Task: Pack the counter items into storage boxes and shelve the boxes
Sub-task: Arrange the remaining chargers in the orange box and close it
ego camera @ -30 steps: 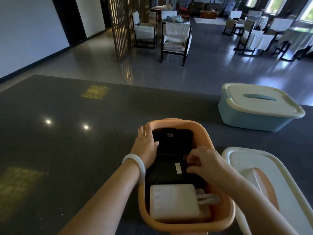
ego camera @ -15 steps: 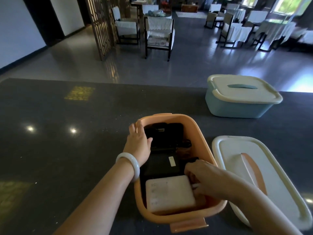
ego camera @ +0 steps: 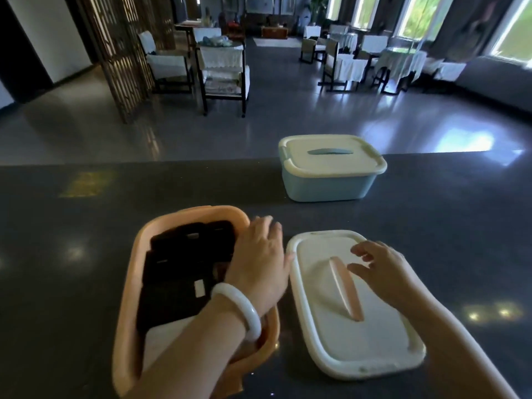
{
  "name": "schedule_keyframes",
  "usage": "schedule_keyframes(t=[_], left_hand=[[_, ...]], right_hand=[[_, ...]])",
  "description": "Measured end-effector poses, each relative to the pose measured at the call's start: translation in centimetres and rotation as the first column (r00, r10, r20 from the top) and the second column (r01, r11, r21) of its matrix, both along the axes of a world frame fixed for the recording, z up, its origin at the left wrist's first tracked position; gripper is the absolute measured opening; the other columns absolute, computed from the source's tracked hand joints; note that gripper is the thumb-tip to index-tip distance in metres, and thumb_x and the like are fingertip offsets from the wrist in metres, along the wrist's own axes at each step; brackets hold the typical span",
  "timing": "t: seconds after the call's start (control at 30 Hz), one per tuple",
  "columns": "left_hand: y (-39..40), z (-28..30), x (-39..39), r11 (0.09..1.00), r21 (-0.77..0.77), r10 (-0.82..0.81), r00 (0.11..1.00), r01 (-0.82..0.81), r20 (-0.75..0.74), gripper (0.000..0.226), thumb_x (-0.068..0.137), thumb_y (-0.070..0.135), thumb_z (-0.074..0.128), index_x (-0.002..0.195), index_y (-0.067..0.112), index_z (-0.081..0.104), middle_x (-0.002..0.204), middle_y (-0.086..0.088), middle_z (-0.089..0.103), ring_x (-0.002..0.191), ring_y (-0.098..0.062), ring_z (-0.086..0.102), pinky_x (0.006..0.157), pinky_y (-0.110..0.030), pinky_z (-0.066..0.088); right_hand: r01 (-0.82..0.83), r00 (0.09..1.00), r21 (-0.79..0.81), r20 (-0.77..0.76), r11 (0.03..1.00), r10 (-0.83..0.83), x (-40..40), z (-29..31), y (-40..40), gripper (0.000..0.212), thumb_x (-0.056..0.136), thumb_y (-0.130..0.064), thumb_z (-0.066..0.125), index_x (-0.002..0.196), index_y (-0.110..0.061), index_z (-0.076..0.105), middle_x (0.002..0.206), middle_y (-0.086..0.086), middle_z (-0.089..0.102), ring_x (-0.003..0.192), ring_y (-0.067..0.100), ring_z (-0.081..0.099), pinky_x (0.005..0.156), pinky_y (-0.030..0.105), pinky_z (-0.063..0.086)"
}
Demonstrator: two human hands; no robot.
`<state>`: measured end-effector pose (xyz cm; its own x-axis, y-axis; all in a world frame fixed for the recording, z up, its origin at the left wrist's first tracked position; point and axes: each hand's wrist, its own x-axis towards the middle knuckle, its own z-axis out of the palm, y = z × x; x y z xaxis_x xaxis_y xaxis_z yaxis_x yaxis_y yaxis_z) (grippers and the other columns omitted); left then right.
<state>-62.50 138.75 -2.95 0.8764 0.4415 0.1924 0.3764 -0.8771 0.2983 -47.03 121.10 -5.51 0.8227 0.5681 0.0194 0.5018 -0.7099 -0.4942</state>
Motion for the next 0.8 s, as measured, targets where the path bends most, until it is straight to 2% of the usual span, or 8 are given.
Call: schedule_keyframes(t=[0.07,0.13,0.27,0.37,0.5,0.67,0.73,0.8], left_hand=[[-4.5,-1.1,2.6,0.991,-0.103,-0.088,0.996,0.085,-0.019,0.062,0.097,0.043,0.046,0.150,0.016,0.027,0.155,-0.003,0.025,0.142,-0.021,0.026,0.117,-0.037,0.025],[-7.8,-2.9,4.7,0.982,-0.167,-0.112,0.986,0.090,-0.125,0.064,0.098,0.042,0.047,0.151,0.015,0.024,0.154,-0.005,0.026,0.139,-0.022,0.030,0.113,-0.037,0.027],[-9.4,-6.7,6.9,0.983,-0.107,0.086,0.892,-0.149,-0.443,0.070,0.099,0.038,0.042,0.152,0.007,0.008,0.152,-0.018,0.023,0.137,-0.033,0.028,0.113,-0.042,0.027],[-8.9,-8.5,7.0,0.945,-0.058,0.243,0.811,-0.322,-0.532,0.074,0.099,0.041,0.041,0.152,0.006,0.003,0.152,-0.024,0.022,0.138,-0.037,0.026,0.114,-0.044,0.025],[-8.7,-10.0,6.9,0.922,-0.130,0.252,0.819,-0.365,-0.515,0.081,0.096,0.045,0.045,0.152,0.010,-0.001,0.148,-0.017,0.032,0.132,-0.033,0.032,0.111,-0.043,0.026],[-9.0,-9.2,6.8,0.810,-0.398,0.297,0.886,-0.431,-0.357,0.078,0.094,0.039,0.053,0.152,0.017,0.006,0.152,-0.008,0.029,0.136,-0.030,0.029,0.112,-0.042,0.028],[-9.0,-7.8,6.6,0.764,-0.505,0.306,0.915,-0.400,-0.262,0.076,0.094,0.034,0.055,0.152,0.018,0.007,0.153,-0.006,0.025,0.138,-0.030,0.028,0.112,-0.041,0.030],[-9.0,-5.9,6.5,0.786,-0.523,0.297,0.943,-0.331,-0.151,0.076,0.095,0.030,0.055,0.152,0.020,0.007,0.155,-0.003,0.020,0.138,-0.028,0.026,0.111,-0.039,0.030]], right_hand=[[0.064,0.998,-0.116,-0.003,0.991,-0.065,2.6,-1.9,-2.7,0.040,0.085,-0.029,0.070,0.122,-0.015,0.061,0.116,0.001,0.058,0.107,0.022,0.052,0.090,0.032,0.043],[0.108,0.993,-0.221,-0.025,0.969,-0.116,4.5,-3.9,-4.8,0.048,0.087,-0.036,0.067,0.129,-0.016,0.056,0.122,0.004,0.053,0.116,0.026,0.046,0.095,0.034,0.038],[0.134,0.983,-0.319,-0.078,0.938,-0.167,6.7,-7.0,-7.0,0.053,0.087,-0.046,0.062,0.129,-0.017,0.052,0.127,0.006,0.043,0.121,0.030,0.037,0.100,0.035,0.033],[0.093,0.981,-0.361,-0.124,0.928,-0.146,7.2,-8.4,-7.4,0.046,0.087,-0.049,0.059,0.119,-0.016,0.056,0.121,0.006,0.041,0.119,0.031,0.035,0.099,0.035,0.032],[0.091,0.970,-0.251,-0.197,0.964,-0.143,7.0,-9.5,-7.5,0.042,0.084,-0.042,0.063,0.119,-0.019,0.057,0.106,-0.001,0.031,0.115,0.028,0.035,0.094,0.034,0.034],[0.208,0.930,-0.037,-0.301,0.977,-0.210,7.0,-9.8,-7.3,0.036,0.080,-0.030,0.068,0.115,-0.020,0.063,0.107,0.001,0.046,0.107,0.027,0.047,0.087,0.033,0.043],[0.243,0.927,0.027,-0.302,0.970,-0.224,7.1,-9.5,-7.2,0.028,0.080,-0.028,0.068,0.108,-0.022,0.067,0.102,-0.001,0.059,0.091,0.021,0.056,0.073,0.030,0.047],[0.303,0.925,0.134,-0.280,0.943,-0.257,7.0,-8.4,-7.0,0.019,0.082,-0.025,0.067,0.101,-0.026,0.068,0.086,-0.008,0.064,0.074,0.008,0.056,0.059,0.025,0.043]])
